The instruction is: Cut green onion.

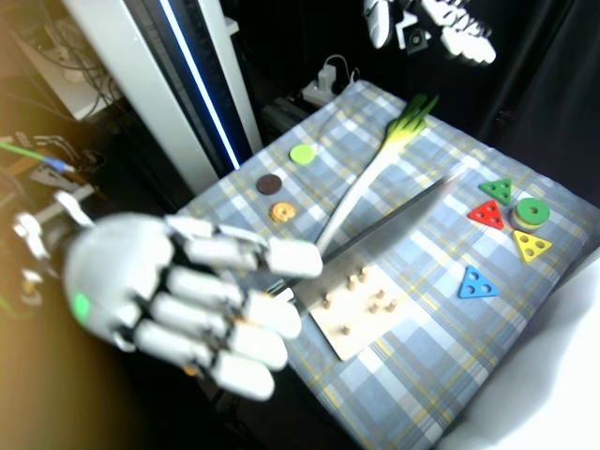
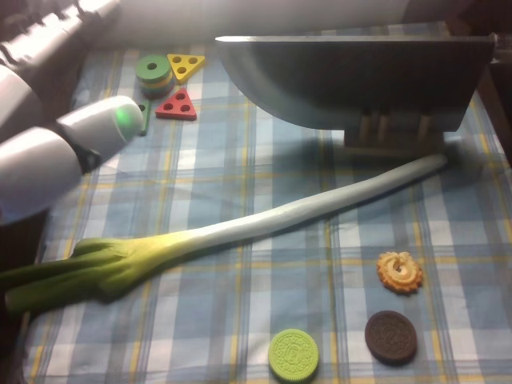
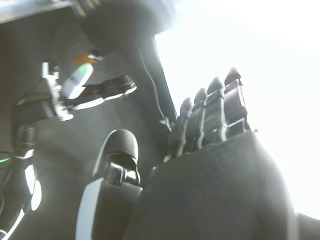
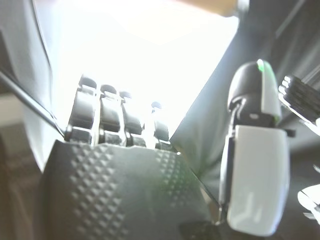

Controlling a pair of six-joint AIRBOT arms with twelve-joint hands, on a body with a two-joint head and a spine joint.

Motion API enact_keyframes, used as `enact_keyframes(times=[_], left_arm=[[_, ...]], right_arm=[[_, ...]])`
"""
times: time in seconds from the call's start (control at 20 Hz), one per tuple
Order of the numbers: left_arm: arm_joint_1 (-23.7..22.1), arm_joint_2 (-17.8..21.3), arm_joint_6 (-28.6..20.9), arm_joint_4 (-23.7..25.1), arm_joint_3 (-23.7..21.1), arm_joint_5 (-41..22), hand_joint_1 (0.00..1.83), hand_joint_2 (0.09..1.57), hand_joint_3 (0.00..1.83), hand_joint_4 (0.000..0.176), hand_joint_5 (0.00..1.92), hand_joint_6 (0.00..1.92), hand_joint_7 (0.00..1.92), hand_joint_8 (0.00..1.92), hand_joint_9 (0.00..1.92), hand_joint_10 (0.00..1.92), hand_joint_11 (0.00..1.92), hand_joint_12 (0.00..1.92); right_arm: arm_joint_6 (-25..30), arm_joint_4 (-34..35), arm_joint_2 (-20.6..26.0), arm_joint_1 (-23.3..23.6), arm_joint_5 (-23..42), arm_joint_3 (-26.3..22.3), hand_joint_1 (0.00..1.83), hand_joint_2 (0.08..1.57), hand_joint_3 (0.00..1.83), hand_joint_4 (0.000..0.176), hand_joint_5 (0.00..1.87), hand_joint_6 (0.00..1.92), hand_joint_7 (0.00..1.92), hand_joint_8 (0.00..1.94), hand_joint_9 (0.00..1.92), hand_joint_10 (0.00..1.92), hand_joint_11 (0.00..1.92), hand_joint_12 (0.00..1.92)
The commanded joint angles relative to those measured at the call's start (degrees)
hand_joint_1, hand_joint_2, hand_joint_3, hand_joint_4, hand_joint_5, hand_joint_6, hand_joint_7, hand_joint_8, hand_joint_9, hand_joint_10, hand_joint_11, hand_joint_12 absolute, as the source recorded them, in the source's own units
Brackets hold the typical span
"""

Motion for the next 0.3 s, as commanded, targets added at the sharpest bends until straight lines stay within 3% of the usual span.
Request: enact_keyframes(times=[0.0, 0.1, 0.2, 0.25], left_arm=[[-0.1, 0.7, -0.8, 0.7, 0.1, -9.8, 0.0, 1.35, 0.0, 0.0, 0.0, 0.0, 0.0, 0.0, 0.01, 0.0, 0.02, 0.02], [1.1, 1.5, -4.2, 0.2, 0.4, -13.4, 0.0, 1.37, 0.0, 0.0, 0.0, 0.0, 0.0, 0.0, 0.0, 0.0, 0.0, 0.0], [2.1, 2.2, -9.7, 0.0, 1.3, -17.3, 0.0, 1.37, 0.0, 0.0, 0.0, 0.0, 0.0, 0.0, 0.0, 0.0, 0.03, 0.01], [2.3, 2.3, -13.0, 0.1, 2.0, -19.1, 0.0, 1.36, 0.0, 0.0, 0.0, 0.0, 0.0, 0.0, 0.0, 0.0, 0.02, 0.01]], right_arm=[[-0.1, 0.6, 0.5, -0.5, 9.4, -0.6, 0.83, 0.91, 0.0, 0.176, 0.0, 0.0, 0.0, 0.0, 0.0, 0.0, 0.0, 0.0], [-0.1, 0.3, 1.3, -4.8, 13.8, -3.1, 0.82, 0.89, 0.0, 0.176, 0.0, 0.0, 0.0, 0.0, 0.0, 0.0, 0.0, 0.0], [-0.1, -0.3, 2.2, -8.2, 17.6, -5.3, 0.95, 0.94, 0.01, 0.176, 0.0, 0.0, 0.01, 0.0, 0.0, 0.0, 0.0, 0.0], [-0.1, -0.4, 2.5, -10.2, 19.9, -6.4, 1.0, 0.98, 0.02, 0.163, 0.0, 0.0, 0.03, 0.01, 0.0, 0.0, 0.0, 0.0]])
